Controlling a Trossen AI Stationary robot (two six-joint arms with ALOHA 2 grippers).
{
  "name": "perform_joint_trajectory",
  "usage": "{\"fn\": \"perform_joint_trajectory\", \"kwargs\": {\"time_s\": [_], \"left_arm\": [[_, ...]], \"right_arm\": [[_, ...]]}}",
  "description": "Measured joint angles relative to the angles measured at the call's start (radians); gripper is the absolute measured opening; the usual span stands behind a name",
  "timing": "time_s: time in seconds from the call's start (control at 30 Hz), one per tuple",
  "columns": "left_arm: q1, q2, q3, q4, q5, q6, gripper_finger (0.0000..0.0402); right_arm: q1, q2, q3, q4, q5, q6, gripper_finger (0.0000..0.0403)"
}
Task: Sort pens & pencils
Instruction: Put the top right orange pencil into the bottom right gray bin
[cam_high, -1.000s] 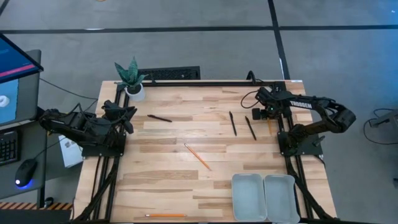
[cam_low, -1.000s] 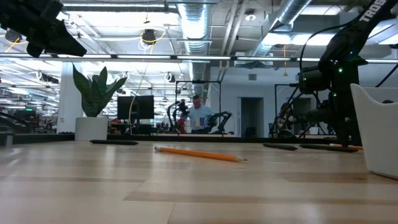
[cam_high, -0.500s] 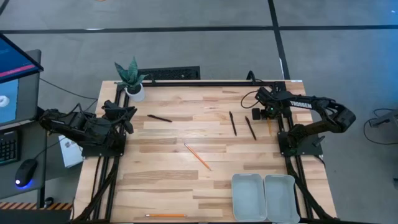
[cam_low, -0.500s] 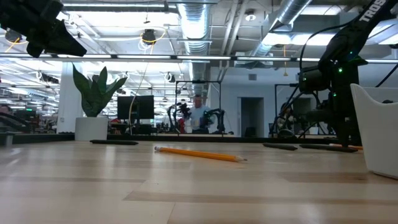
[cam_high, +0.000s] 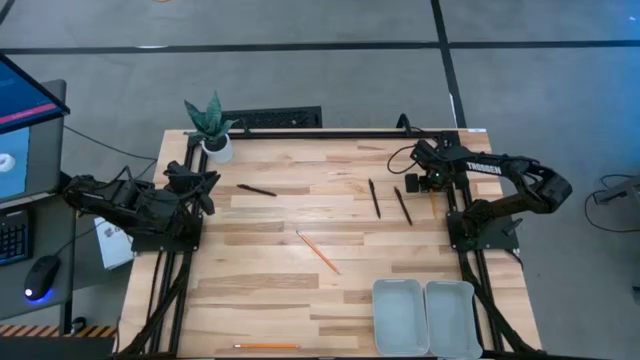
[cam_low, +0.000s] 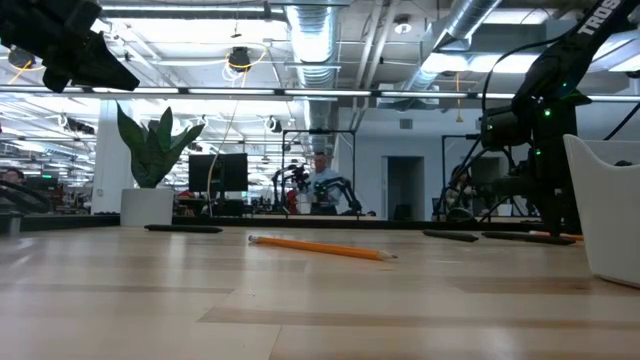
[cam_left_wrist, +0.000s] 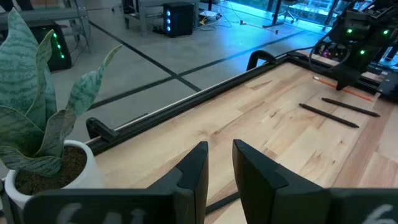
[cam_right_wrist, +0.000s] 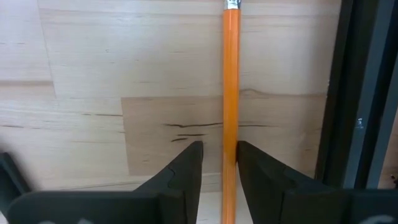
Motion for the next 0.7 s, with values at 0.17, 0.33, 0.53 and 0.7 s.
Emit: {"fn": "perform_joint_trajectory", "kwargs": {"time_s": [0.17, 0.33, 0.53, 0.7], "left_arm": [[0.000, 0.000, 0.000, 0.000, 0.000, 0.000, 0.0064], [0.000, 0.000, 0.000, 0.000, 0.000, 0.000, 0.0064], [0.000, 0.000, 0.000, 0.000, 0.000, 0.000, 0.0064], [0.000, 0.000, 0.000, 0.000, 0.000, 0.000, 0.0064]], "right_arm": [[0.000, 0.000, 0.000, 0.001, -0.003, 0.000, 0.0114], [0.000, 0.000, 0.000, 0.003, -0.004, 0.000, 0.0093], [0.000, 0.000, 0.000, 0.006, -0.006, 0.000, 0.0070], [0.001, 0.000, 0.000, 0.007, -0.006, 0.000, 0.0061]]}}
